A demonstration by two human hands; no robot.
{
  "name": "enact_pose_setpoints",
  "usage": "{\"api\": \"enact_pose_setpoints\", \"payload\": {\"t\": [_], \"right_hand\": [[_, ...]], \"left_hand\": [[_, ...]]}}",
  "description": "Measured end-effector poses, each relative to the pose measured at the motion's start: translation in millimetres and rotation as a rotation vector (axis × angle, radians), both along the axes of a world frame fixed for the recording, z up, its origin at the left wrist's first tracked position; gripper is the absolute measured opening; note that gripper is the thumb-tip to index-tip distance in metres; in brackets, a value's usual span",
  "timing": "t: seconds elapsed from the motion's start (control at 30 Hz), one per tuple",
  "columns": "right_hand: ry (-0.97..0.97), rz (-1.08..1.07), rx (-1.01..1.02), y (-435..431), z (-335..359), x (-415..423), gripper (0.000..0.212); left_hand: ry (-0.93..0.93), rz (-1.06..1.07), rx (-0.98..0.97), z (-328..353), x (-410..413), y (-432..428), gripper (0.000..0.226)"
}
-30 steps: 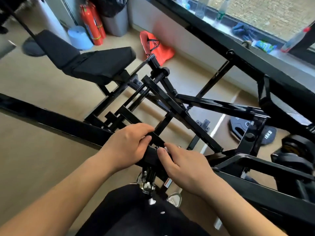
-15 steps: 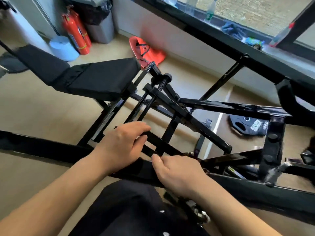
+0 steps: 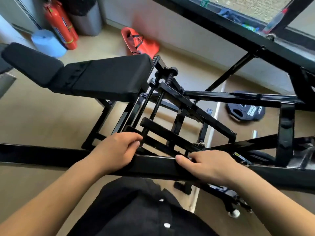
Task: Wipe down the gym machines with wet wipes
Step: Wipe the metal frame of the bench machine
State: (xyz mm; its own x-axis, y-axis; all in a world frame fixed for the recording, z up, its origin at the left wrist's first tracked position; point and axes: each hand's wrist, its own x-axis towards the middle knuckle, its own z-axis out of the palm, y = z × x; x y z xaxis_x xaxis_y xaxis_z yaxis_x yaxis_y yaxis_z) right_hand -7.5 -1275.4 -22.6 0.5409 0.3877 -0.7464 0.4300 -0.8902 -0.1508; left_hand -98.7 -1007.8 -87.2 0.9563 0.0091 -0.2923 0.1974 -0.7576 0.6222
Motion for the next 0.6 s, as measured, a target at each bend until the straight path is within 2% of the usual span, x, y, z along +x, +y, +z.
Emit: {"api": "enact_pose_setpoints", "payload": {"t": [0.1, 0.2, 0.3, 0.37, 0.47, 0.6], "right_hand": [[0.047, 0.041, 0.169, 63.1, -12.5, -21.7, 0.085], [-0.017, 0.137, 0.311, 133.5, -24.4, -53.6, 0.071], [0.023, 0.122, 0.388, 154.3, -25.5, -62.8, 0.054], [0.03, 0.067, 0.339, 137.5, -24.4, -54.6, 0.056], [-0.038, 0.016, 0.155, 115.5, -19.8, -44.2, 0.073], [-0.109, -0.051, 0.044, 158.0, -19.1, -62.6, 0.084]], "left_hand": [[-0.029, 0.071, 0.014, 4.4, -15.9, 7.7, 0.03], [-0.05, 0.149, 0.118, 12.0, -32.8, 31.6, 0.032], [-0.05, 0.254, 0.148, 20.2, -51.1, 66.8, 0.034], [-0.033, 0.298, 0.125, 22.7, -61.7, 88.5, 0.034], [-0.006, 0.29, 0.085, 18.3, -71.2, 118.8, 0.036], [0.005, 0.21, 0.033, 5.7, -71.6, 165.3, 0.035]]}}
